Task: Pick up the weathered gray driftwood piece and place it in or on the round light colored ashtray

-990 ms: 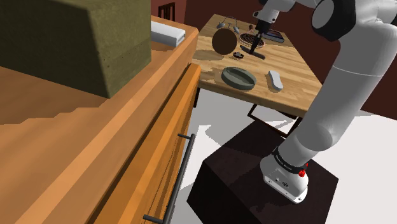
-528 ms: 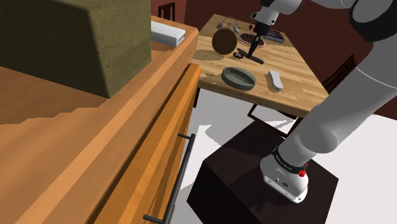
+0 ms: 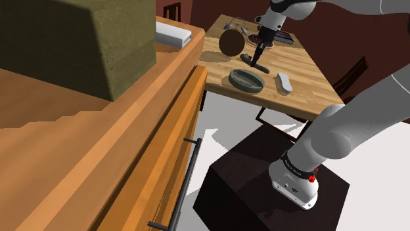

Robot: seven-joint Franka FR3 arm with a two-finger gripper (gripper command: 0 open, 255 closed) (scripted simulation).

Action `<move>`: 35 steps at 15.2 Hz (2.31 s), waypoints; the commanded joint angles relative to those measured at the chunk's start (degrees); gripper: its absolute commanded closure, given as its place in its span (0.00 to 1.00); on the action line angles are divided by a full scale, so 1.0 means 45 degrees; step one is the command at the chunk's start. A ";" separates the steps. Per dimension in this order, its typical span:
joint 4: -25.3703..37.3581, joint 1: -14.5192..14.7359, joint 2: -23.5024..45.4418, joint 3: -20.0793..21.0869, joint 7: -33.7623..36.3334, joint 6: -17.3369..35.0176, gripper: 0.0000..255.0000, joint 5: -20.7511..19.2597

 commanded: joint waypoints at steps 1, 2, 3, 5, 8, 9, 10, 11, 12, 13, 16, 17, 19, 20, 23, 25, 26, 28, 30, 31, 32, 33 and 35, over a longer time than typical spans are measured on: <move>-0.0372 0.0004 -0.0113 0.0056 0.0081 0.0279 1.00 -0.0034; -0.0509 0.0002 -0.0074 0.0040 0.0048 0.0450 1.00 -0.0021; -0.0644 0.0002 -0.0032 0.0023 0.0013 0.0620 1.00 -0.0007; -0.0906 0.0003 0.0061 -0.0013 -0.0059 0.0963 1.00 0.0027; -0.1279 0.0008 0.0225 -0.0070 -0.0178 0.1479 1.00 0.0091; -0.1398 0.0011 0.0286 -0.0089 -0.0220 0.1651 1.00 0.0116; -0.1515 0.0014 0.0350 -0.0109 -0.0264 0.1824 1.00 0.0144; -0.1695 0.0021 0.0460 -0.0141 -0.0337 0.2099 1.00 0.0192; -0.1697 0.0021 0.0457 -0.0141 -0.0336 0.2098 1.00 0.0190; -0.1696 0.0021 0.0459 -0.0141 -0.0337 0.2099 1.00 0.0192; -0.1695 0.0021 0.0460 -0.0141 -0.0337 0.2099 1.00 0.0192; -0.1695 0.0021 0.0460 -0.0141 -0.0337 0.2099 1.00 0.0192; -0.1695 0.0021 0.0460 -0.0141 -0.0337 0.2099 1.00 0.0192; -0.1696 0.0021 0.0460 -0.0141 -0.0337 0.2099 0.00 0.0192; -0.1696 0.0021 0.0459 -0.0141 -0.0337 0.2099 0.00 0.0192; -0.1696 0.0021 0.0459 -0.0141 -0.0337 0.2099 0.00 0.0192; -0.1356 -0.0004 0.0350 -0.0134 -0.0292 0.1661 0.00 0.0129; -0.0631 -0.0041 0.0192 -0.0129 -0.0227 0.0792 0.00 0.0038; -0.0328 -0.0052 0.0152 -0.0130 -0.0210 0.0452 0.00 0.0014; -0.0329 -0.0052 0.0150 -0.0130 -0.0209 0.0452 0.00 0.0013; -0.0328 -0.0052 0.0151 -0.0130 -0.0210 0.0452 0.00 0.0013; -0.0328 -0.0052 0.0152 -0.0130 -0.0210 0.0452 0.00 0.0014; -0.0328 -0.0052 0.0152 -0.0130 -0.0210 0.0452 0.00 0.0014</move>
